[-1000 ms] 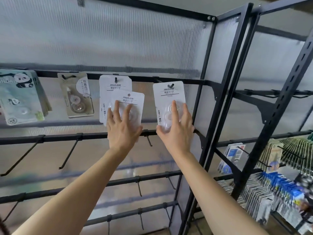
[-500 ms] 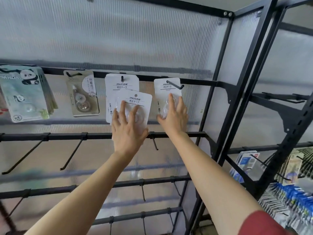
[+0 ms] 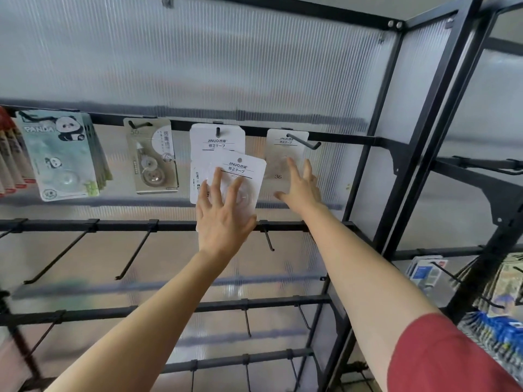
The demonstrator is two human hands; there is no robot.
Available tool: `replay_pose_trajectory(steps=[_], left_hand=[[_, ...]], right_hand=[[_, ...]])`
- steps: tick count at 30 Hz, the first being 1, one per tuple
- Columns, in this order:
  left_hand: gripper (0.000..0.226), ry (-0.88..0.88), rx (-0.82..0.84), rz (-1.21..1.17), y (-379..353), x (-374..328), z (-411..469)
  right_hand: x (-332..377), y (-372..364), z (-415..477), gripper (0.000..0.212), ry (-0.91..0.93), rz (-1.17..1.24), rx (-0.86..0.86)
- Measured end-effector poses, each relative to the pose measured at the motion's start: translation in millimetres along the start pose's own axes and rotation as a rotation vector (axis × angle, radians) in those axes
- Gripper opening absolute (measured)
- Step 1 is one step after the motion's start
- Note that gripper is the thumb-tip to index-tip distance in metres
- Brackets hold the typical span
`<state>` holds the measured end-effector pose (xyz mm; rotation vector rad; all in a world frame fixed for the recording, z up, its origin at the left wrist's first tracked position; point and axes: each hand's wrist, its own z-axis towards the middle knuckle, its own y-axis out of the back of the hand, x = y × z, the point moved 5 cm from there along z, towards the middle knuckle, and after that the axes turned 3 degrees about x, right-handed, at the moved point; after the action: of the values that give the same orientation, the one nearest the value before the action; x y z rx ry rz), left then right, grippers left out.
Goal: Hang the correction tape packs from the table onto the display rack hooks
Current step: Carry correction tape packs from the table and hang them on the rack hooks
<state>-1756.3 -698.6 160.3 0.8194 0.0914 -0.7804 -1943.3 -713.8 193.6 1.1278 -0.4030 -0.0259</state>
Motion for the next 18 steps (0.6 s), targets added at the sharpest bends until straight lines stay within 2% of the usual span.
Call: replay_pose_trajectory(steps=[3,7,11,15,18], left_hand=[[0.08,-0.018,0.016,-0.002,2,1,-1],[0.081,-0.042,0.021,-0.039,5,1,-4],[0.091,-0.077,0.027,-0.111,7,-4,-15],[0.091,-0.164,0.029,-0.14,8,-19,-23],[0.086,-0.213,0.041,-0.158,9,-30,-27]], right_hand=[[-1,1,-8,0.078,0.023,0.058,-0.063],[-2,5,-34,0.066,0.081,0.332,-0.138],[10,9,-76,0.052,0.158,0.558,-0.07],[26,11,-106,0.036,0.198,0.922,0.023],[30,13,-116,0.039,0.147,1.03,0.003]])
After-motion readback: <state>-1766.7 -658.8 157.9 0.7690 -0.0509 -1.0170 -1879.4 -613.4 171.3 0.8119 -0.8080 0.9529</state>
